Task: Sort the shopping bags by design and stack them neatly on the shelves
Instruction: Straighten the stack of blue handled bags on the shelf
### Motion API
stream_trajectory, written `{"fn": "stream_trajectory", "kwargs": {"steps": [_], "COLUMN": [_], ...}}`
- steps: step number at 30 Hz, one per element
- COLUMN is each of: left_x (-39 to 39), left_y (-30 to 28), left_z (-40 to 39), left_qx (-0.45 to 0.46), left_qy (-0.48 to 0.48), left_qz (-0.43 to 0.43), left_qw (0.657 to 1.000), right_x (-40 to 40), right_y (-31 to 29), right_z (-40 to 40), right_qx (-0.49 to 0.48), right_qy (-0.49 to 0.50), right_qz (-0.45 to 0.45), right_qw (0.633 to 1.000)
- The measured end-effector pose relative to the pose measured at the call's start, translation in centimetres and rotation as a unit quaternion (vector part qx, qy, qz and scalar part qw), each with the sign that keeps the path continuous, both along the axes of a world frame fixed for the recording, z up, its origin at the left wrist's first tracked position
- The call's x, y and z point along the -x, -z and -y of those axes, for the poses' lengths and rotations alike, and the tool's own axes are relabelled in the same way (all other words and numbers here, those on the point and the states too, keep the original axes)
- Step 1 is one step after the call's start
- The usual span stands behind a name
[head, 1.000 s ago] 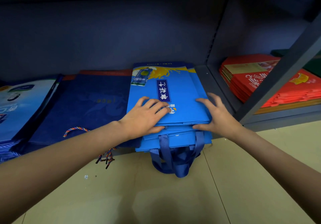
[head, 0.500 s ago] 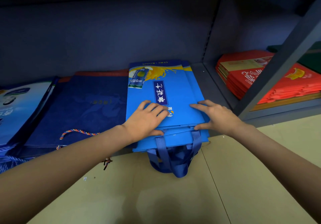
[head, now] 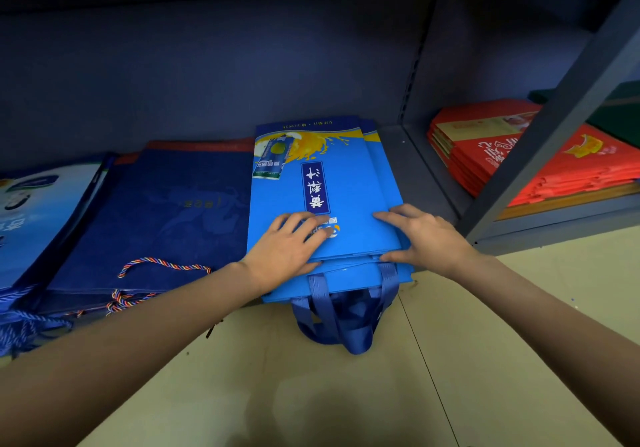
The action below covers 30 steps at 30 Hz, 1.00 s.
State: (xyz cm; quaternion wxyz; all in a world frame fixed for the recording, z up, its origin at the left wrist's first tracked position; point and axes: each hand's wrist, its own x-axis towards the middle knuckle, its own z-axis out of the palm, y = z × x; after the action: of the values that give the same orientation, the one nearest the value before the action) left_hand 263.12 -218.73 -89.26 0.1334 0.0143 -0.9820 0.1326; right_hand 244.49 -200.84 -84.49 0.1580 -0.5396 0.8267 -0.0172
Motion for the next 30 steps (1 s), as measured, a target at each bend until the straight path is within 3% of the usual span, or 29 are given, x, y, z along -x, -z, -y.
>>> {"fn": "stream_trajectory", "kwargs": {"steps": [3,6,10,13,16,21,26,30], "left_x": [-0.9,-1.7,-1.7,-1.3,-0.7,-0.5,-0.3,-0.2], "left_y": [0.9,0.6,-0.9,-1.7,-1.7,-2.2,-2.3,-1.7], "left_z": [0.6,0.7,0.1,-0.1,0.7,0.5,-0.4,-1.5], "left_qx": [-0.012,-0.034,-0.099,-0.005,0.073,0.065,0.063,0.029], "left_qy": [0.000,-0.056,-0.187,-0.078,-0.012,0.009,-0.015,-0.065], "left_qz": [0.019,0.092,0.156,0.104,0.034,-0.010,-0.002,-0.002], "left_qw": [1.000,0.994,0.965,0.991,0.997,0.998,0.998,0.997], "right_x": [-0.5,-0.6,-0.4,-0.3,0.0,-0.8,-4.6,-5.5], "right_y": [0.1,0.1,0.2,-0.2,-0.6,-1.4,-0.6,0.9], "right_z": [0.0,0.0,0.0,0.0,0.1,0.7,2.8,4.3], "right_qx": [-0.020,-0.025,-0.025,-0.025,-0.016,-0.034,0.030,0.081], "right_qy": [-0.009,-0.016,-0.017,-0.024,-0.023,-0.020,-0.114,-0.119], "right_qz": [-0.036,-0.043,-0.032,-0.025,-0.031,-0.083,-0.102,-0.100], "right_qw": [0.999,0.999,0.999,0.999,0.999,0.996,0.988,0.984]}}
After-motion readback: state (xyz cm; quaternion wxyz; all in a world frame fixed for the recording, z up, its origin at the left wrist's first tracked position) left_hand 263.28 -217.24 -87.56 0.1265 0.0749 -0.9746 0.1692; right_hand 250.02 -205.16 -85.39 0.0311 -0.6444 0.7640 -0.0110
